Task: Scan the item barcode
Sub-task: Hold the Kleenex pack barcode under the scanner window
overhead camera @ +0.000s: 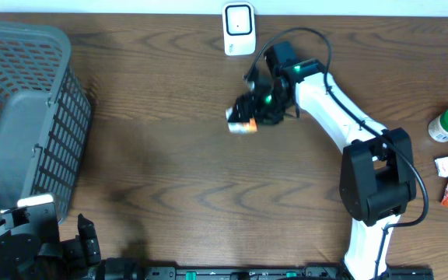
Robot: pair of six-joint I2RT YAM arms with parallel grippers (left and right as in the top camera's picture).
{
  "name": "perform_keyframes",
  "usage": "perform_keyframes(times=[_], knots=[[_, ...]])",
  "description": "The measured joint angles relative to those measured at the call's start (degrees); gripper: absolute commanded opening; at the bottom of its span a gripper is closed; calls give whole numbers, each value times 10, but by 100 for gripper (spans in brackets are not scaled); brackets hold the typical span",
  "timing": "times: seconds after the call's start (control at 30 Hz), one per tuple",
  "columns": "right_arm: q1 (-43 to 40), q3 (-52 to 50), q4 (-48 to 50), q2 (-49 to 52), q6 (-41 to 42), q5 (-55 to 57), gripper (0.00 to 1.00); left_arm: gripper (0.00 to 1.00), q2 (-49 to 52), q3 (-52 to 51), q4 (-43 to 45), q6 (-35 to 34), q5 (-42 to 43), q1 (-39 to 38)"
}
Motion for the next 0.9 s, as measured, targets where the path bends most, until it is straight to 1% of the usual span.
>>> perform_keyframes(times=[0.17,0.23,0.27,0.37,0.47,0.53,0.67,0.73,0.8,0.9], knots=[[-10,1,188,0,39,0,64,97,0,0,0,0,0,0],[-10,0,261,0,48,9,63,97,0,0,0,0,0,0],[-9,2,303,0,53,22,63,97,0,0,0,0,0,0],[-9,1,383,0,63,87,61,97,0,0,0,0,0,0],[-9,1,441,0,66,144,58,97,0,0,0,0,0,0],[-9,1,496,2,69,186,57,97,0,0,0,0,0,0],[-9,8,621,37,70,241,57,97,0,0,1,0,0,0],[-8,17,644,70,70,266,56,97,0,0,0,0,0,0],[-8,36,646,105,66,283,57,97,0,0,0,0,0,0],[-7,124,647,193,49,307,58,97,0,0,0,0,0,0]])
